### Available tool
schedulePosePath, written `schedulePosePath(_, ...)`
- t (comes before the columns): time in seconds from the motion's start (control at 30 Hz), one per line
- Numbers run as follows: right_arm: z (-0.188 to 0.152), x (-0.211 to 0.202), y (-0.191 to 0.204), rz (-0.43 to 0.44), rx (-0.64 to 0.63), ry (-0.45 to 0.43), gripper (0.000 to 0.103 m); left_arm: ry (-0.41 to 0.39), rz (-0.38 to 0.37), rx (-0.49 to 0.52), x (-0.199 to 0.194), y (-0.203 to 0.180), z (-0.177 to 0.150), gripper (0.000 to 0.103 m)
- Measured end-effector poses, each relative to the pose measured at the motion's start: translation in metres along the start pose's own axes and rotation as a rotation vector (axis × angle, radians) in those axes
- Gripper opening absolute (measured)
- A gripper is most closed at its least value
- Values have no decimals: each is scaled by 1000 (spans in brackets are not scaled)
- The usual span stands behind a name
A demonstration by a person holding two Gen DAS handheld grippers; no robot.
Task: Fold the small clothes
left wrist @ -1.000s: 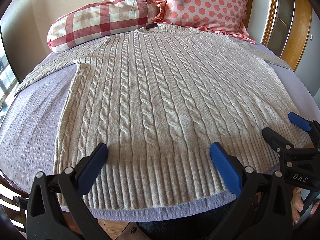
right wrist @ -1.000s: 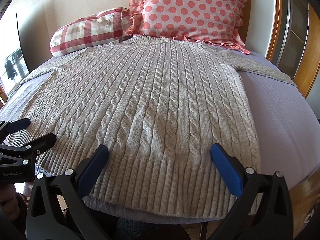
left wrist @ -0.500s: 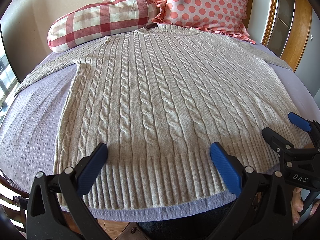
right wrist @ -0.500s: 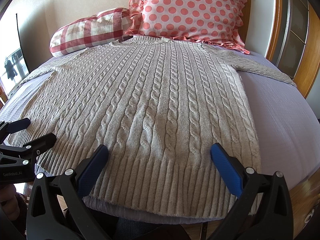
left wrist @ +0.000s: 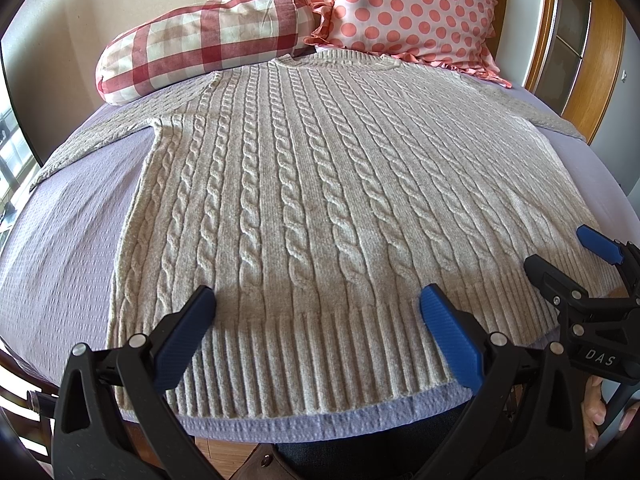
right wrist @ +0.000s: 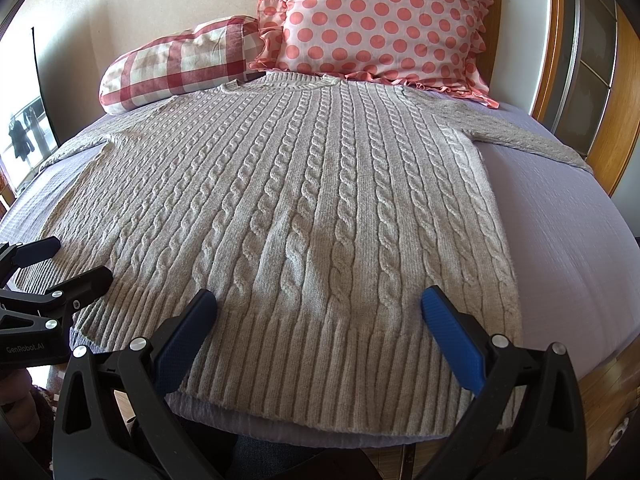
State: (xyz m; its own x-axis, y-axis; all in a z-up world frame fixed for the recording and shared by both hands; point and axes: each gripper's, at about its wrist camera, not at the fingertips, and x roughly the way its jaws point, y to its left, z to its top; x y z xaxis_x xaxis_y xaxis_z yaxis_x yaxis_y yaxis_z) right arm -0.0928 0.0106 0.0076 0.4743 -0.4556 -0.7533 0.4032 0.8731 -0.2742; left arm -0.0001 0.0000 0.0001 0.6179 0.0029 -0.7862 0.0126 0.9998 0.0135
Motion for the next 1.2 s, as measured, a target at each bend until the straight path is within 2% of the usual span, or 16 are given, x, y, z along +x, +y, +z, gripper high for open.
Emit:
schedulePosePath(0.4,0,0,0,5,-3,-10,102,0,0,3,0,0,0,101)
schedulePosePath(0.5,-3,-1,-5,52,-31,-63,102,-4,-1,7,0,0,-1,101)
schedulePosePath(0.57,6,-9,-23,133,7,-79,102,-3,-7,17,2,-2,2,101)
schedulePosePath(0.6,13,-14,-37,145,50,-101,102,5,-13,23,2,-1,4,101)
schedulePosePath(0.67,36,-28,-78,114,157,-163,102,5,-26,21,-1,4,9,101)
schedulePosePath(0.73,66,-32,-131,81,289,-206,102,-33,-19,6,-5,13,19,101)
schedulePosePath(0.8,93,-23,-184,36,410,-208,102,-89,-18,-17,-11,28,36,101)
schedulePosePath(0.93,137,16,-288,-119,626,-157,100,-205,14,-75,-18,55,70,101)
schedulePosePath(1.0,150,39,-333,-170,719,-125,86,-238,34,-108,-15,71,86,101)
schedulePosePath(1.13,160,83,-413,-236,915,-82,50,-266,42,-173,-5,99,109,101)
schedulePosePath(1.2,156,100,-443,-274,994,-66,40,-264,49,-198,0,111,115,101)
